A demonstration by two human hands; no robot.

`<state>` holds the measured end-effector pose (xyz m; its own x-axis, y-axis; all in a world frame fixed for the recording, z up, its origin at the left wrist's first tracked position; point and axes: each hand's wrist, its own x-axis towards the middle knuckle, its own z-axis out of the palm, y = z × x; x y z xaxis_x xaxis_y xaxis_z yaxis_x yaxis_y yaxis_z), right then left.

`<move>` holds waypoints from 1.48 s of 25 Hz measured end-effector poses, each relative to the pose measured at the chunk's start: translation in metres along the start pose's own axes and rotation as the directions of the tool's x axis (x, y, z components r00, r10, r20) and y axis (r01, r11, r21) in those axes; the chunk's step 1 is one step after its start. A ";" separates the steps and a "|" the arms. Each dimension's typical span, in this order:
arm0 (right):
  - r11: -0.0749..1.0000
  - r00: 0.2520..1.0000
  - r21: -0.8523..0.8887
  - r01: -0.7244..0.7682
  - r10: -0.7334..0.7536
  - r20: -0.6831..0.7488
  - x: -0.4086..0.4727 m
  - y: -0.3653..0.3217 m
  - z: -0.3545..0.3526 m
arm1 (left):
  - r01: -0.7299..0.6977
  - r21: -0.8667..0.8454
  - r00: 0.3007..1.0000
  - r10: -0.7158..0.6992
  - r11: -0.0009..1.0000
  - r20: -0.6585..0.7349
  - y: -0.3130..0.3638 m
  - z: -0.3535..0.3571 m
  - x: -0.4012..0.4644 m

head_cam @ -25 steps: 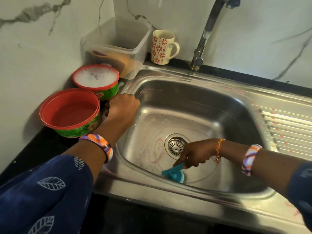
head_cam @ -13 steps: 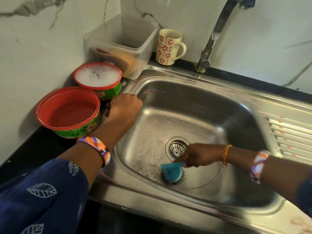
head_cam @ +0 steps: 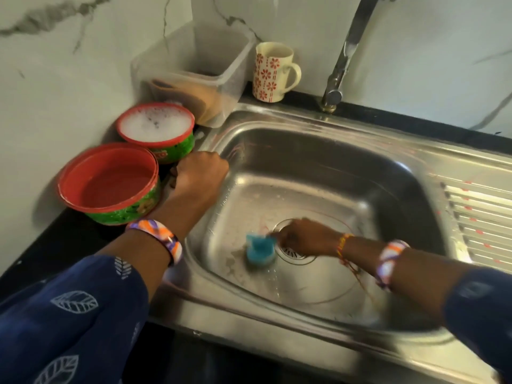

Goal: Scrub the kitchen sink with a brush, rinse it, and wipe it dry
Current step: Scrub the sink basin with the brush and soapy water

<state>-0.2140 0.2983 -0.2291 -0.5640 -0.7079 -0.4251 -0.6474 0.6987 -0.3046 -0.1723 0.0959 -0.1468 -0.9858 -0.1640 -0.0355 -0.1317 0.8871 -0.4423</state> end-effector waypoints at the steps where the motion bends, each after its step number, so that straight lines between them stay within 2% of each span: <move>1: 0.991 0.985 -0.033 -0.127 0.122 -0.125 0.015 0.002 -0.007 | 0.008 -0.001 1.000 -0.008 1.000 0.004 0.001 0.001 -0.001; 2: 0.973 0.949 0.006 -0.229 0.225 -0.222 0.024 0.002 -0.015 | 0.019 -0.001 1.000 -0.019 1.000 0.014 0.002 0.001 -0.001; 3: 0.968 0.933 0.071 -0.240 0.250 -0.258 0.030 0.001 -0.016 | 0.033 0.005 0.999 -0.033 0.999 0.028 0.004 0.000 -0.003; 4: 0.968 0.948 0.164 -0.188 0.223 -0.227 0.028 -0.002 -0.012 | 0.045 0.021 0.998 -0.046 0.999 0.032 0.003 0.000 -0.004; 6: 0.950 0.997 0.307 -0.064 0.071 -0.011 0.000 -0.011 0.003 | 0.080 0.034 0.996 -0.081 0.996 0.032 0.009 0.001 -0.009; 7: 0.935 0.994 0.350 -0.050 0.013 0.106 -0.020 -0.017 0.010 | 0.085 0.038 0.996 -0.086 0.996 0.030 0.009 0.001 -0.009; 8: 0.947 0.981 0.321 -0.018 -0.045 0.188 -0.036 -0.015 0.016 | 0.090 0.040 0.995 -0.091 0.995 0.035 0.010 0.001 -0.010; 9: 0.978 0.982 0.204 0.053 -0.089 0.167 -0.039 -0.005 0.016 | 0.097 0.052 0.994 -0.099 0.994 0.052 0.013 0.001 -0.012; 10: 0.993 0.995 0.096 0.070 -0.076 0.062 -0.031 0.007 0.012 | 0.105 0.065 0.992 -0.109 0.992 0.065 0.015 0.002 -0.015; 11: 0.999 0.998 0.053 0.002 0.002 -0.065 -0.017 0.020 0.004 | 0.116 0.079 0.990 -0.122 0.990 0.068 0.016 0.005 -0.019; 13: 0.982 0.957 0.121 -0.146 0.172 -0.236 0.010 0.036 -0.008 | 0.153 0.101 0.984 -0.161 0.983 0.081 0.017 0.008 -0.028; 14: 0.975 0.948 0.168 -0.143 0.184 -0.261 0.018 0.034 -0.008 | 0.174 0.111 0.978 -0.185 0.978 0.094 0.017 0.009 -0.031; 17: 0.967 0.996 0.252 0.041 -0.020 -0.086 -0.004 0.009 0.015 | 0.210 0.080 0.971 -0.217 0.974 0.102 0.015 0.007 -0.035; 19: 0.967 0.989 0.233 0.107 -0.127 0.074 -0.035 0.005 0.024 | 0.225 0.047 0.968 -0.229 0.973 0.106 0.014 0.007 -0.036; 20: 0.977 0.987 0.163 0.138 -0.149 0.060 -0.038 0.009 0.023 | 0.227 0.039 0.968 -0.230 0.973 0.105 0.013 0.007 -0.036; 21: 0.989 0.994 0.100 0.112 -0.112 -0.010 -0.031 0.017 0.015 | 0.227 0.035 0.968 -0.230 0.973 0.102 0.013 0.009 -0.036; 22: 0.998 0.995 0.063 0.025 -0.019 -0.098 -0.017 0.027 0.005 | 0.226 0.034 0.969 -0.229 0.973 0.097 0.012 0.010 -0.036; 24: 0.983 0.966 0.130 -0.130 0.156 -0.207 0.010 0.033 -0.012 | 0.229 0.018 0.969 -0.230 0.973 0.091 0.011 0.012 -0.036; 25: 0.976 0.962 0.189 -0.112 0.154 -0.225 0.020 0.027 -0.015 | 0.234 0.007 0.968 -0.233 0.972 0.091 0.010 0.012 -0.036; 27: 0.951 0.987 0.306 0.036 0.014 -0.161 0.023 0.008 -0.003 | 0.236 -0.008 0.968 -0.234 0.972 0.091 0.010 0.012 -0.035; 30: 0.912 0.981 0.393 0.115 -0.166 0.098 -0.016 -0.007 0.019 | 0.239 -0.020 0.968 -0.237 0.971 0.087 0.008 0.013 -0.035; 31: 0.928 0.963 0.360 0.093 -0.175 0.203 -0.026 0.000 0.017 | 0.236 -0.018 0.969 -0.234 0.972 0.083 0.007 0.014 -0.035; 33: 0.982 0.914 0.185 0.034 -0.105 0.391 -0.044 0.022 0.002 | 0.227 -0.021 0.972 -0.225 0.974 0.069 0.006 0.016 -0.034; 35: 0.996 0.924 0.026 0.087 -0.091 0.372 -0.052 0.034 -0.003 | 0.217 -0.020 0.975 -0.215 0.976 0.062 0.006 0.017 -0.032; 37: 0.985 0.962 0.027 0.169 -0.171 0.214 -0.040 0.015 0.010 | 0.210 -0.010 0.976 -0.208 0.978 0.069 0.005 0.017 -0.031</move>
<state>-0.1961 0.3381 -0.2249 -0.3219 -0.7783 -0.5391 -0.7193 0.5713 -0.3953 -0.1408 0.0978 -0.1634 -0.9271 -0.3748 -0.0045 -0.3363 0.8372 -0.4312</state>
